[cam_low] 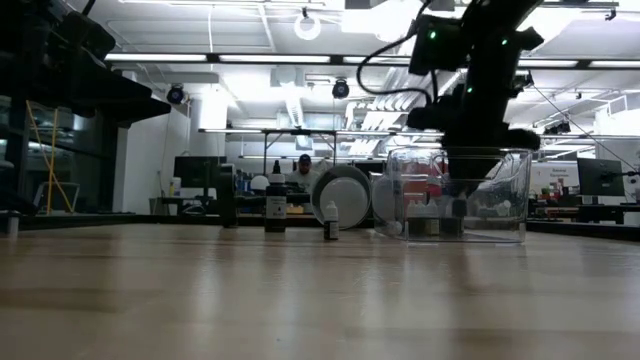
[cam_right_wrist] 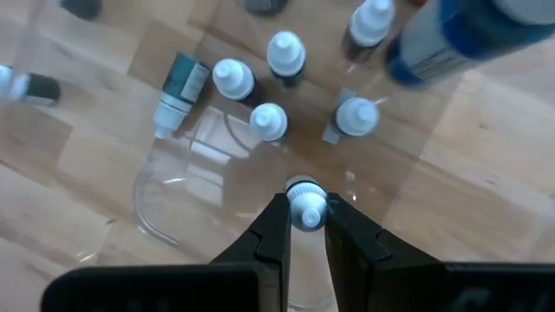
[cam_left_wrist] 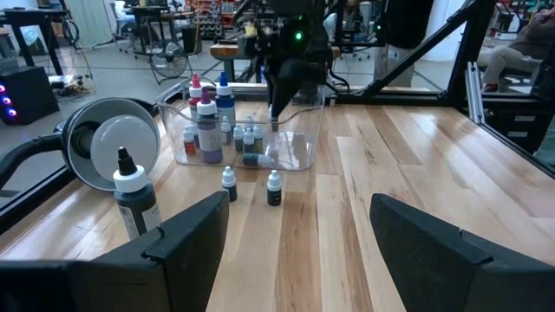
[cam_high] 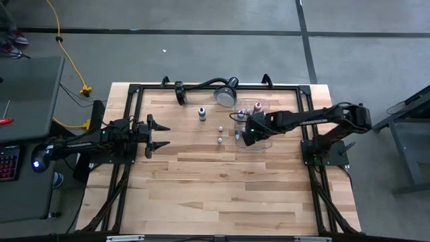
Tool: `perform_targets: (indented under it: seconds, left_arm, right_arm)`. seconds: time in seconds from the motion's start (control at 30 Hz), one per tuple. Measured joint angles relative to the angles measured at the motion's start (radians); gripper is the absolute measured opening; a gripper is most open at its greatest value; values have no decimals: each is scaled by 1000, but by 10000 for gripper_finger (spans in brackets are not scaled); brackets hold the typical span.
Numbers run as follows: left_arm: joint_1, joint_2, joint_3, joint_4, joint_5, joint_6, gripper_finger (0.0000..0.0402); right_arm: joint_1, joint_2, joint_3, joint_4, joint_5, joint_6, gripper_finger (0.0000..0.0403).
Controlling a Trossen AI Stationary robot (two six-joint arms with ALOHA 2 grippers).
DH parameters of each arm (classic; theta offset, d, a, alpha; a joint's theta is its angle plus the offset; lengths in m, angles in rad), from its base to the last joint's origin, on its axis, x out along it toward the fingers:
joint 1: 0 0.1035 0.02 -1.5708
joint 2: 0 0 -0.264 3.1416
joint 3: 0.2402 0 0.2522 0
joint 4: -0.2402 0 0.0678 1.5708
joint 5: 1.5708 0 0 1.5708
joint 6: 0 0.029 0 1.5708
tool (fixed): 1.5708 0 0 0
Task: Pick & Place food coloring
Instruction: Put the small green food coloring basket into the transparent bin
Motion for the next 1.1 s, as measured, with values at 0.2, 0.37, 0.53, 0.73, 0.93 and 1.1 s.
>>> perform_targets:
  seconds: [0.2, 0.37, 0.53, 0.73, 0.93, 1.1]
  left_arm:
    - [0, 0, 0, 0, 0, 0, 278]
    - [0, 0, 0, 0, 0, 0, 278]
    - [0, 0, 0, 0, 0, 0, 278]
    - [0, 0, 0, 0, 0, 0, 278]
    - [0, 0, 0, 0, 0, 0, 278]
    - [0, 0, 0, 0, 0, 0, 278]
  right_arm:
    - [-5, 67, 1, 68, -38, -26, 43]
    - [-5, 74, 1, 73, -29, -27, 47]
    - [-15, 74, 1, 56, -7, -31, 44]
    - [-25, 74, 1, 52, 27, -31, 49]
    - [-25, 74, 1, 48, 39, -54, 49]
    - [-25, 74, 1, 49, 48, -57, 70]
